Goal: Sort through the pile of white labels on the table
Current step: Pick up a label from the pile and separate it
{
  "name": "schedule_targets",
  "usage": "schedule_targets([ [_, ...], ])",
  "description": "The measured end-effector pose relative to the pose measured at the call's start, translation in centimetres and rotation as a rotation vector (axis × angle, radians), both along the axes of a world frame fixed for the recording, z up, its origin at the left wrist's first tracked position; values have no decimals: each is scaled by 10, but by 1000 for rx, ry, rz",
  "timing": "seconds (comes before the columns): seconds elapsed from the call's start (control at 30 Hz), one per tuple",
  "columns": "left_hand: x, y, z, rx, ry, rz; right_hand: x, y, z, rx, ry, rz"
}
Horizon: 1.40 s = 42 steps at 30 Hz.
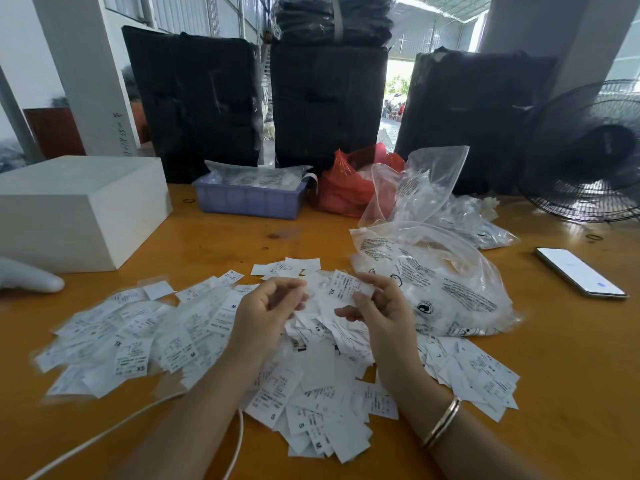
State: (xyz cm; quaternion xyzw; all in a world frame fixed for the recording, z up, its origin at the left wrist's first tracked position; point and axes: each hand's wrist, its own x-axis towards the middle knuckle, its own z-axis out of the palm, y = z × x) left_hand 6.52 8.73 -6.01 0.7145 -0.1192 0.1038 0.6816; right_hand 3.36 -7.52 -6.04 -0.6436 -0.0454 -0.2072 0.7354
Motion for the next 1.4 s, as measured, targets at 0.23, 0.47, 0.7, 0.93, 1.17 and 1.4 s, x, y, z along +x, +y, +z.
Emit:
schedule_targets([
  [0.23, 0, -1, 1, 62, -28, 22, -1, 8, -3, -24, -53, 58],
  [0.47, -2, -2, 2, 32, 6, 16, 0, 9, -8, -146, -78, 46],
  [0.7, -3, -1, 3, -50, 76, -16, 1, 7, -6, -129, -78, -26],
  [0.93, -3, -2, 2, -76, 89, -25, 1, 10, -8, -200, -58, 49],
  [1.17, -4, -3, 5, -100, 164, -113, 1, 6, -9, -238, 1, 38],
  [1.4, -3, 1, 5, -268, 227, -132, 0, 5, -7, -247, -2, 73],
])
